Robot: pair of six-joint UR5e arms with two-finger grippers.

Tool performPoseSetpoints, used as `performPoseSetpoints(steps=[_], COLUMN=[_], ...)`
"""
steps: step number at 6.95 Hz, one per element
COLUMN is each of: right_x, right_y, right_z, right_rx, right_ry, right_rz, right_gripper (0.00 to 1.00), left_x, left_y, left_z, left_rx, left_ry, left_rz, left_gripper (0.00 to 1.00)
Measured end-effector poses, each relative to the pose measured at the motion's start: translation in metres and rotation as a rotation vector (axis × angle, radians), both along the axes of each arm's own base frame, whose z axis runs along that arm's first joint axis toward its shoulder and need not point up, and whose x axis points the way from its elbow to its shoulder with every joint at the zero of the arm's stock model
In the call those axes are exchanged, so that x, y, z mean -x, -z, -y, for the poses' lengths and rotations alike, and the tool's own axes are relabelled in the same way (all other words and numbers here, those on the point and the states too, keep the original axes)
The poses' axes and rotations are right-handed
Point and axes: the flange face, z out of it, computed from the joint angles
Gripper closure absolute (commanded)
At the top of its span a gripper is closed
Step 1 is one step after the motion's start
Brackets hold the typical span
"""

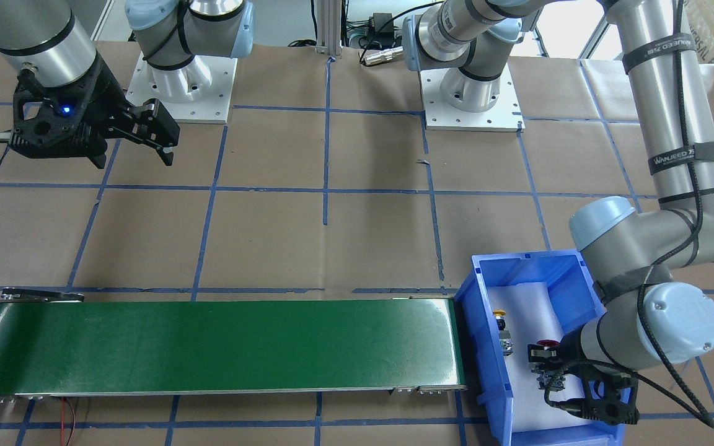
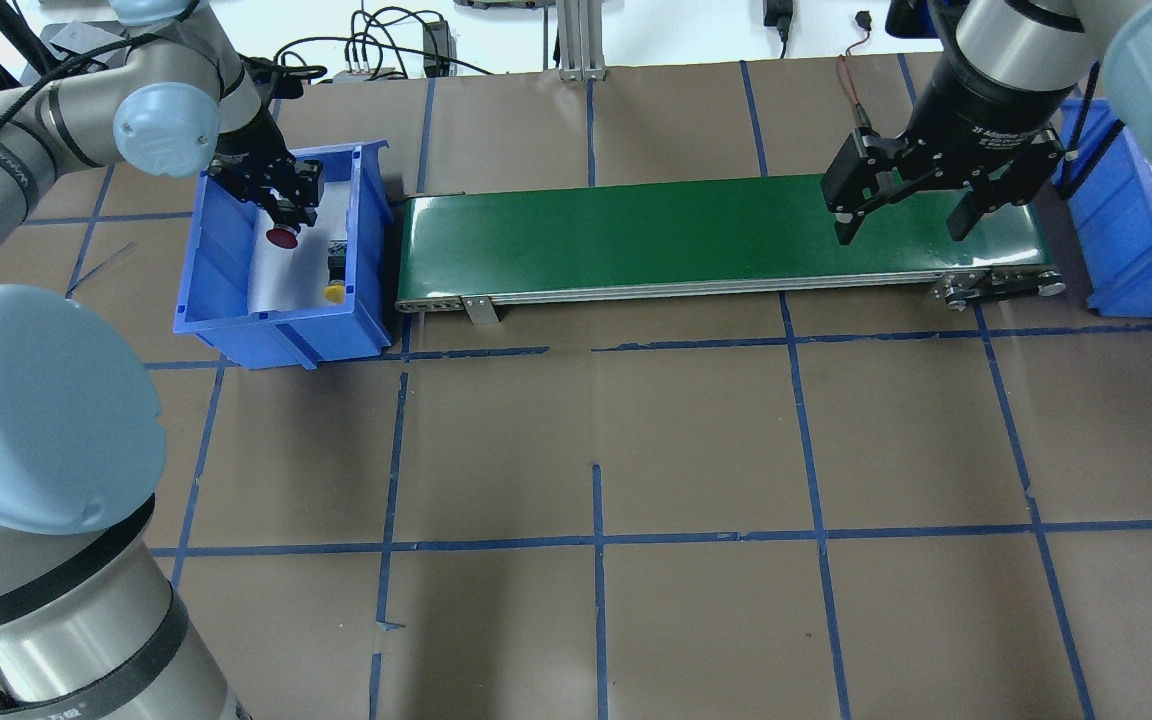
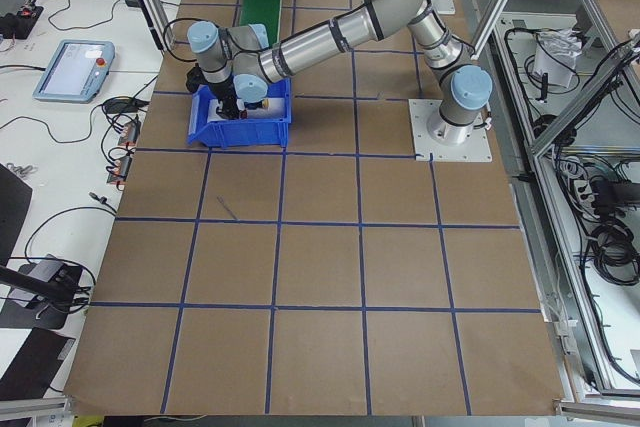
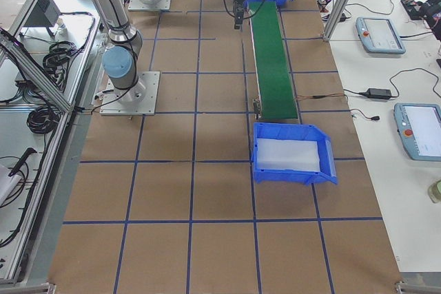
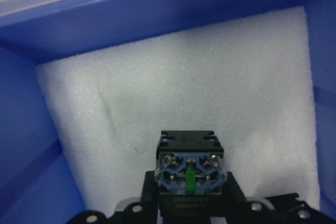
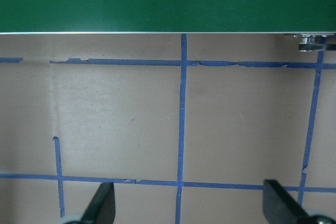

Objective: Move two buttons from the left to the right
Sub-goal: 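Close the left gripper on the red-capped button switch and lift it, then carry the red-capped switch with the left gripper onto the conveyor end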

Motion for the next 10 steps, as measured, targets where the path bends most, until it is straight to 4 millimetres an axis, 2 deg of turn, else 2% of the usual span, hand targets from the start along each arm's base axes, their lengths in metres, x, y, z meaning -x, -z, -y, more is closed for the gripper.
performPoseSetpoints(steps=[1, 3, 4, 5, 6, 7, 8, 10], right_x=[0.0, 0.0, 0.0, 0.0, 0.001, 0.001, 0.001, 0.0], right_y=[-0.001, -0.004, -0.004, -0.004, -0.006, -0.009, -0.01, -0.008], right_z=[-0.001, -0.002, -0.002, -0.002, -0.002, -0.002, -0.002, -0.001], right_rx=[0.002, 0.008, 0.006, 0.007, 0.014, 0.02, 0.018, 0.014], right_ry=[0.001, 0.005, 0.007, 0.007, 0.003, 0.002, 0.001, 0.003], right_rz=[0.0, -0.003, -0.005, -0.006, -0.007, -0.009, -0.01, -0.006], right_gripper=[0.0, 0.0, 0.0, 0.0, 0.0, 0.0, 0.0, 0.0], left_x=[0.002, 0.014, 0.031, 0.057, 0.091, 0.123, 0.149, 0.177], left_y=[-0.035, -0.134, -0.168, -0.181, -0.181, -0.169, -0.148, -0.106], left_z=[-0.01, -0.05, -0.069, -0.08, -0.083, -0.077, -0.064, -0.045], left_rx=[0.009, 0.055, 0.072, 0.08, 0.086, 0.105, 0.127, 0.142], left_ry=[-0.002, -0.015, -0.053, -0.095, -0.126, -0.149, -0.156, -0.166], left_rz=[0.002, 0.009, 0.007, -0.001, -0.007, -0.013, -0.018, -0.026], left_gripper=[0.86, 0.86, 0.86, 0.86, 0.86, 0.86, 0.86, 0.86])
